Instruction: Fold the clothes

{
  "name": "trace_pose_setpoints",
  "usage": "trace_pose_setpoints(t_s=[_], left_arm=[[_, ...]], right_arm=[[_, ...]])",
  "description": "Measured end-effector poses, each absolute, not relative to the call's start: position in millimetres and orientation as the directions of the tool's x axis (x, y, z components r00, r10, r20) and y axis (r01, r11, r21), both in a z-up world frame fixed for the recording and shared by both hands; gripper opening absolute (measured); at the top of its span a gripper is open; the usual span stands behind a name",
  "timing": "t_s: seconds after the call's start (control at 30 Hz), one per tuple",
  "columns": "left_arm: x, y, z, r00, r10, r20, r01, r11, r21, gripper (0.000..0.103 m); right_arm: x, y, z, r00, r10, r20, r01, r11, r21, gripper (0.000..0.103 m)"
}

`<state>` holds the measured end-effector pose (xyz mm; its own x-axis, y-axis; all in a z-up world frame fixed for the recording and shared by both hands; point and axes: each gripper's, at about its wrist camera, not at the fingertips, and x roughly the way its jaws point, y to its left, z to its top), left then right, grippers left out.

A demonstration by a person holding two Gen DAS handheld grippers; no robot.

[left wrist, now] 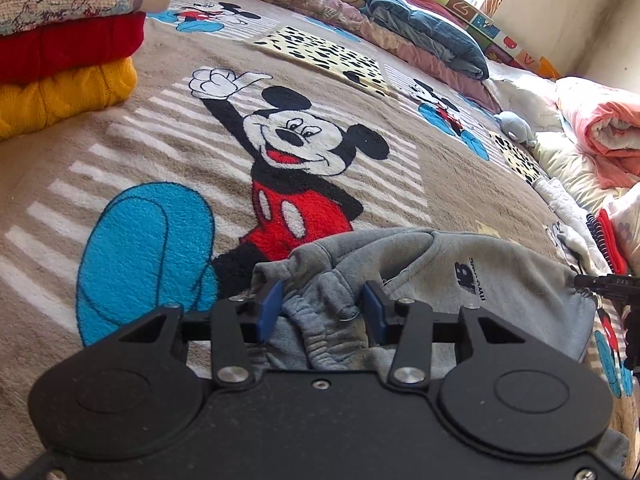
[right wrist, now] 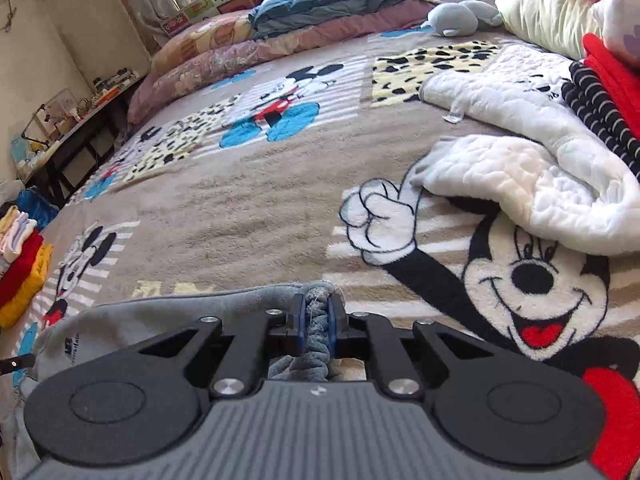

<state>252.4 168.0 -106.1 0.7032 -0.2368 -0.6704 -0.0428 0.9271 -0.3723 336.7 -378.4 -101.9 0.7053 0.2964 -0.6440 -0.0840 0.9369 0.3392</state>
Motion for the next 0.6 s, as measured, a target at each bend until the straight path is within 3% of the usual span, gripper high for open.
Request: trace_pose_setpoints(t_s=[0.07,0.3,0.37,0.47,0.53,0.6], left_arm=[[252,170,-105,0.706,-0.244,-0.665,-0.047,0.921,-0.387,0.042],[242,169,-78,0.767,-0.212,-0.605,-0.004,0.942,-0.335,0.039],[238,162,-69,0.796,-0.204,-0.57,0.043,0.958,-0.283,0.039],[235,131,-62,0.789,-0.291,-0.542,0.224,0.956,-0.187,0.039],[238,114,-69,0.759,-0.322,-0.566,0.299,0.945,-0.137,0.037],[248,106,-84,0.737,-0.244,-0.631,0.263,0.963,-0.065,0.034]], right_arm=[[338,-377,-107,0.706,0.268,-0.655,-0.061,0.945,0.322,0.038],[327,-354,-88,0.766,0.195,-0.613,-0.119,0.979,0.163,0.038],[322,-335,-82,0.758,0.234,-0.608,-0.2,0.972,0.125,0.038],[320,-299,-85,0.703,0.33,-0.63,-0.359,0.929,0.087,0.038],[324,-277,-90,0.653,0.374,-0.659,-0.43,0.899,0.085,0.038],[332,-268,-100,0.634,0.355,-0.687,-0.438,0.897,0.059,0.037]])
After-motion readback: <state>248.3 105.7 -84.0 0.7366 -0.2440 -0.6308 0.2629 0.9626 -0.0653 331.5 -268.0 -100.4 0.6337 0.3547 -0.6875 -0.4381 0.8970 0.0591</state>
